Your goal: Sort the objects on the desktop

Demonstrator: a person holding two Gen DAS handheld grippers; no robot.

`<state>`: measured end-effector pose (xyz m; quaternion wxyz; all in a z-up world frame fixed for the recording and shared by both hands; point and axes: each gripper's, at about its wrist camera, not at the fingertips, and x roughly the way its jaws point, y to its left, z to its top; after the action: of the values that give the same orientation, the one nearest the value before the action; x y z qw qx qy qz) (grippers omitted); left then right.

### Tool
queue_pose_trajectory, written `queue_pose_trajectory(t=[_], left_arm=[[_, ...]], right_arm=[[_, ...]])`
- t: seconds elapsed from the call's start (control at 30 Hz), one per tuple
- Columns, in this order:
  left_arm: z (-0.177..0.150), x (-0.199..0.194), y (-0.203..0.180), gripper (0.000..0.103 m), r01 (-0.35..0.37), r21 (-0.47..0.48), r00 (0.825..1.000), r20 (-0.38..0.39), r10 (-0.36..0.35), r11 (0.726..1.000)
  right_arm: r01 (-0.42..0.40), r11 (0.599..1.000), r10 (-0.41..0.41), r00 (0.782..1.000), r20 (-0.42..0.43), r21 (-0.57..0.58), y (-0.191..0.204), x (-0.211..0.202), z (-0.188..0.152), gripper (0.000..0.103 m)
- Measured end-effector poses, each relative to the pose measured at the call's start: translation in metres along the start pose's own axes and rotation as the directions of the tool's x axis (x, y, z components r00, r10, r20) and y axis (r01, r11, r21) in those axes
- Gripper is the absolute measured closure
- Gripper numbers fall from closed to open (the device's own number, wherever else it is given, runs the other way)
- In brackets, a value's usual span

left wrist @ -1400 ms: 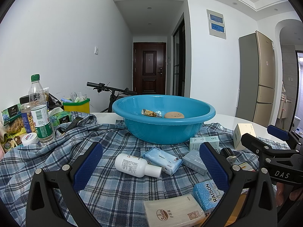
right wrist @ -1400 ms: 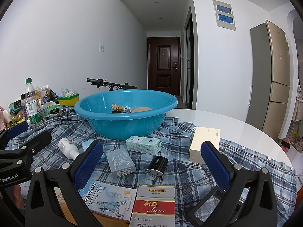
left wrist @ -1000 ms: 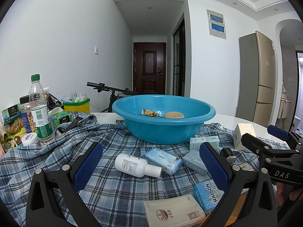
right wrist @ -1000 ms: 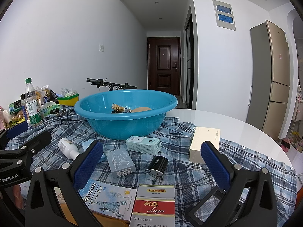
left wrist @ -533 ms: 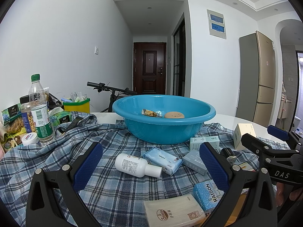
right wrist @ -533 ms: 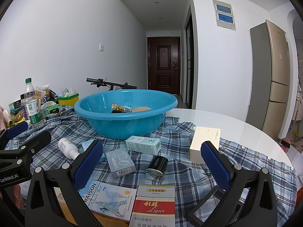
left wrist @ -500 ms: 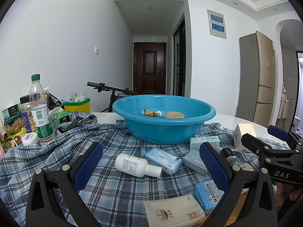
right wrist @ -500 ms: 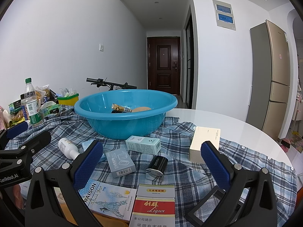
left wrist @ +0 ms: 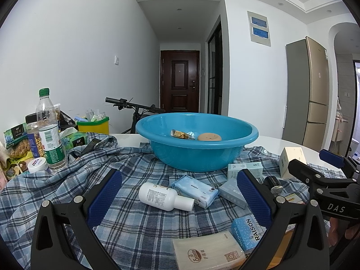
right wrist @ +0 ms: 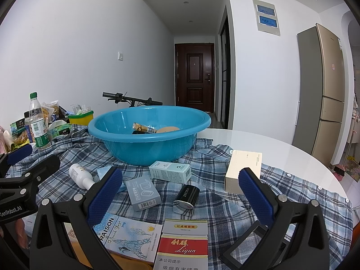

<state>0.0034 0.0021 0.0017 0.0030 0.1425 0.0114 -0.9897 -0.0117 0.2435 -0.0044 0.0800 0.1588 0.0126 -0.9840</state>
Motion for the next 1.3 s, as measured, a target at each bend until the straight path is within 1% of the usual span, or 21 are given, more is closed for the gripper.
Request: queue_pose_trajectory(t=[0.13,0.3,0.37,0.53,0.63,0.73,0.83,0.87,0.9,0.97,1.07,1.13,1.23,1.3], left_arm=[[0.000,-0.003,0.000,0.000,0.030,0.003,1.000,0.003,-0.030,1.000],[0.000,-0.002,-0.002,0.000,0.015,0.005,1.000,-0.002,-0.015,1.000],[0.000,-0.001,-0.003,0.000,-0.004,0.006,1.000,-0.001,0.004,1.000],[0.000,0.000,-0.003,0.000,0.009,0.013,1.000,-0.008,-0.009,1.000],[0.000,0.001,-0.003,0.000,0.011,0.013,1.000,-0.010,-0.011,1.000],[0.000,0.005,-0.003,0.000,0.020,0.010,0.999,-0.032,-0.019,1.000],[0.000,0.013,-0.003,0.000,0.027,-0.003,0.996,-0.082,-0.027,1.000],[0.000,0.016,-0.002,0.000,0.019,-0.009,0.994,-0.103,-0.020,1.000],[0.001,0.019,-0.001,0.000,-0.016,-0.016,0.992,-0.129,0.014,1.000],[0.002,0.022,0.002,0.000,-0.053,-0.027,0.988,-0.146,0.048,0.998],[0.008,0.023,0.008,0.000,-0.055,-0.053,0.985,-0.169,0.046,0.997],[0.013,0.022,0.010,0.000,-0.054,-0.057,0.984,-0.174,0.043,0.997],[0.025,0.020,0.010,0.000,-0.059,-0.045,0.984,-0.171,0.050,0.997],[0.034,0.018,0.009,0.000,-0.065,-0.040,0.984,-0.168,0.058,0.997]], right_arm=[[0.000,1.000,0.000,1.000,0.001,0.000,0.001,-0.002,0.000,0.000],[0.012,1.000,-0.012,1.000,0.007,-0.002,0.002,-0.005,0.001,0.000],[0.018,1.000,-0.018,1.000,0.006,0.001,0.001,-0.004,0.000,0.000],[0.019,1.000,-0.019,1.000,0.002,0.000,-0.003,0.005,-0.002,0.000],[0.017,1.000,-0.017,1.000,0.000,-0.002,0.001,-0.002,0.001,0.000],[0.017,1.000,-0.017,1.000,-0.017,-0.011,0.003,0.001,0.002,0.000],[0.018,0.999,-0.019,1.000,-0.022,-0.033,0.007,0.002,0.001,0.000],[0.018,0.999,-0.019,1.000,-0.021,-0.041,0.009,0.001,0.001,0.000],[0.016,0.999,-0.017,1.000,-0.024,-0.050,0.011,0.001,0.001,0.000],[-0.002,0.998,0.000,0.999,-0.046,-0.059,0.012,0.002,0.001,0.000],[-0.021,0.999,0.017,0.997,-0.077,-0.049,0.013,0.004,0.005,0.000],[-0.016,0.999,0.013,0.996,-0.087,-0.038,0.011,0.003,0.010,0.000],[-0.012,1.000,0.010,0.996,-0.085,-0.020,0.008,0.001,0.022,0.000],[-0.011,1.000,0.010,0.998,-0.067,-0.012,0.005,-0.003,0.033,0.000]])
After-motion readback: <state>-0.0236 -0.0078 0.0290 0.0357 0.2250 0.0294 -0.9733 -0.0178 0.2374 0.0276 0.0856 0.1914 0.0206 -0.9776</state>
